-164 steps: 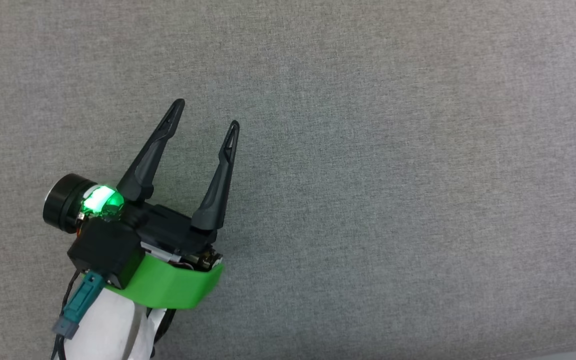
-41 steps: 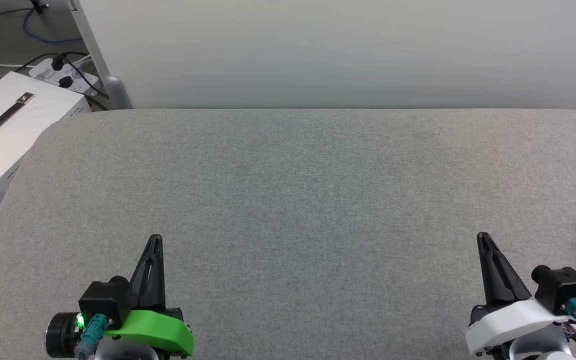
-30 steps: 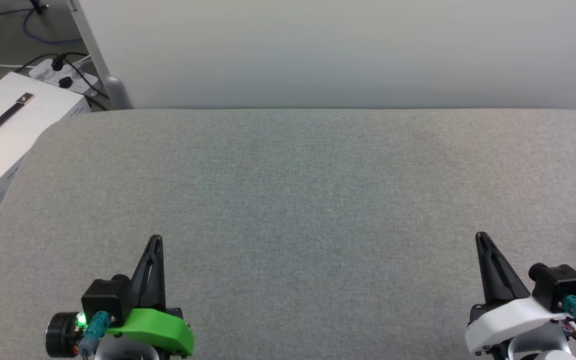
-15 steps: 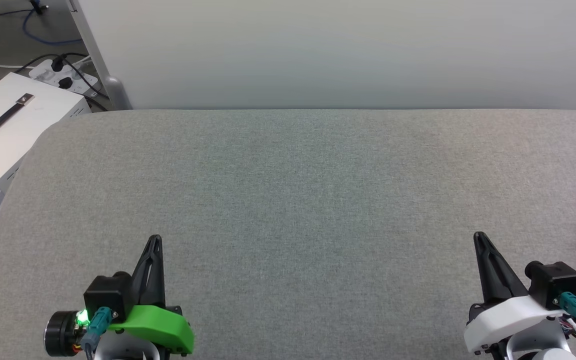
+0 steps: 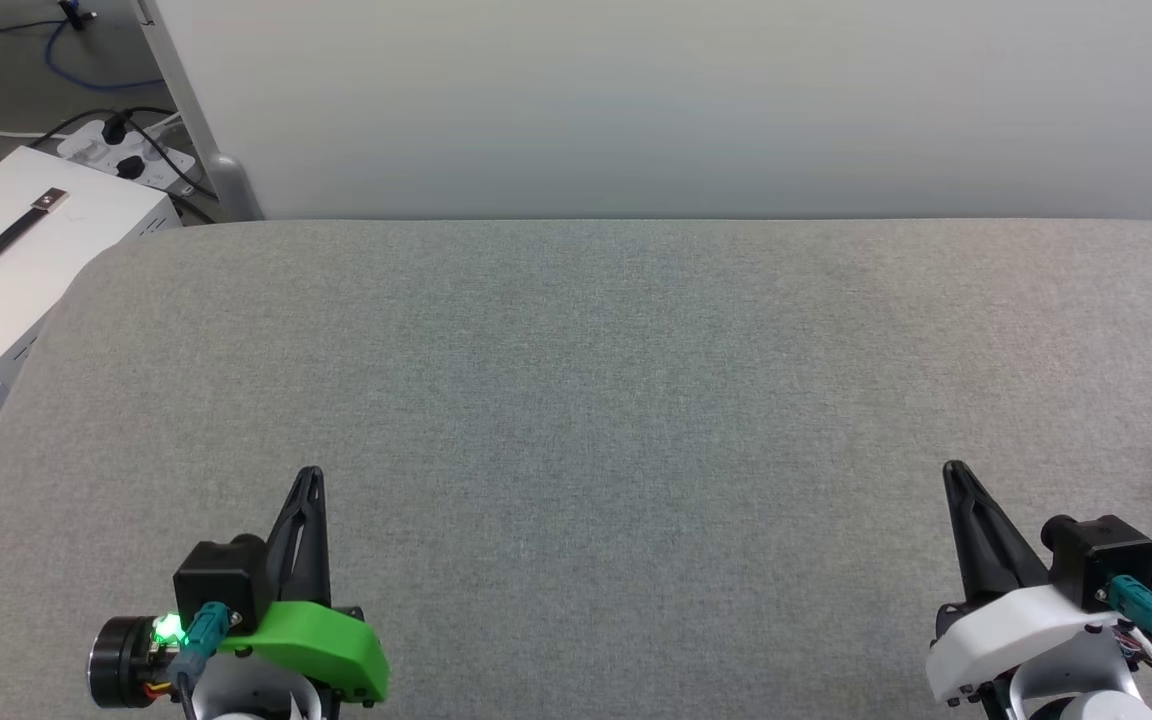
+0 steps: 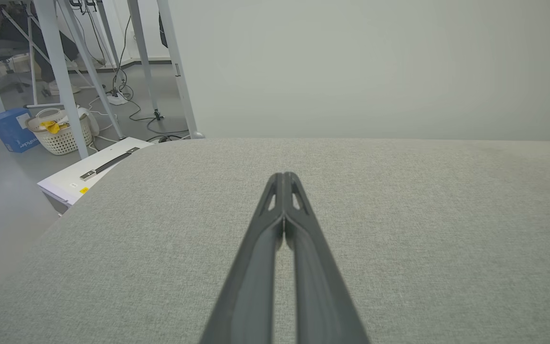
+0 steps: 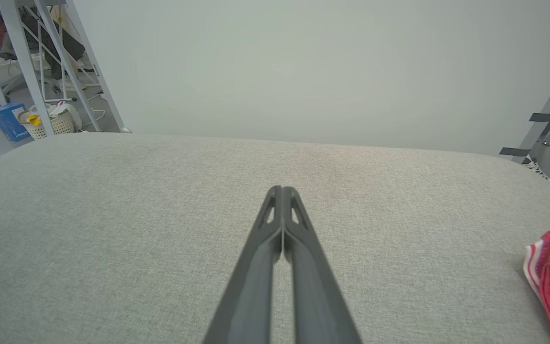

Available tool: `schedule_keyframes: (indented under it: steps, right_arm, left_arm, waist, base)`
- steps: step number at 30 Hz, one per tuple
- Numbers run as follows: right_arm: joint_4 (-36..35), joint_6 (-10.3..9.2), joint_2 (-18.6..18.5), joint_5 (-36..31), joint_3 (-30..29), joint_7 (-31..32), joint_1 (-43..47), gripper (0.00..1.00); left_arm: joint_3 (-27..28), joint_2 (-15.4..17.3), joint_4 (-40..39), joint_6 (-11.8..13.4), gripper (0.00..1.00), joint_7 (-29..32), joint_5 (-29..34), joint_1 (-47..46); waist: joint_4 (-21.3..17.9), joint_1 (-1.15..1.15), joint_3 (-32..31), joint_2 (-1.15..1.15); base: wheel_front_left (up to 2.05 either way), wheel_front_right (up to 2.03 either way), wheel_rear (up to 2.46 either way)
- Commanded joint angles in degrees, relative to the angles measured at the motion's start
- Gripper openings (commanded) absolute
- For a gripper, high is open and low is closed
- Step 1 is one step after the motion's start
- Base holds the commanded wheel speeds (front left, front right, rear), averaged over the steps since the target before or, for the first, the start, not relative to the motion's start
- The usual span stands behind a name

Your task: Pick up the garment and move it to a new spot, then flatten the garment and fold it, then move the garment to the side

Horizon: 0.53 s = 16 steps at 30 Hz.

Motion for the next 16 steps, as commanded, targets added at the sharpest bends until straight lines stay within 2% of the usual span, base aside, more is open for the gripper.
schedule_keyframes:
  steps: [1, 16]
  right_arm:
    - [-0.22, -0.03, 0.06, -0.6, 0.02, 0.31, -0.94, 0.0]
    - [-0.32, -0.04, 0.07, -2.19, 0.08, 1.6, -1.34, 0.0]
  left_arm:
    - [-0.07, -0.32, -0.24, 0.43, 0.0, 0.36, 0.81, -1.05]
    - [-0.12, -0.39, -0.36, 1.27, 0.0, 2.09, 1.9, -1.46]
  waist:
    - [0.0, 0.0, -0.01, 0.41]
    - [-0.04, 0.0, -0.08, 0.49]
  base:
    - [0.0, 0.0, 0.0]
    - [0.0, 0.0, 0.0]
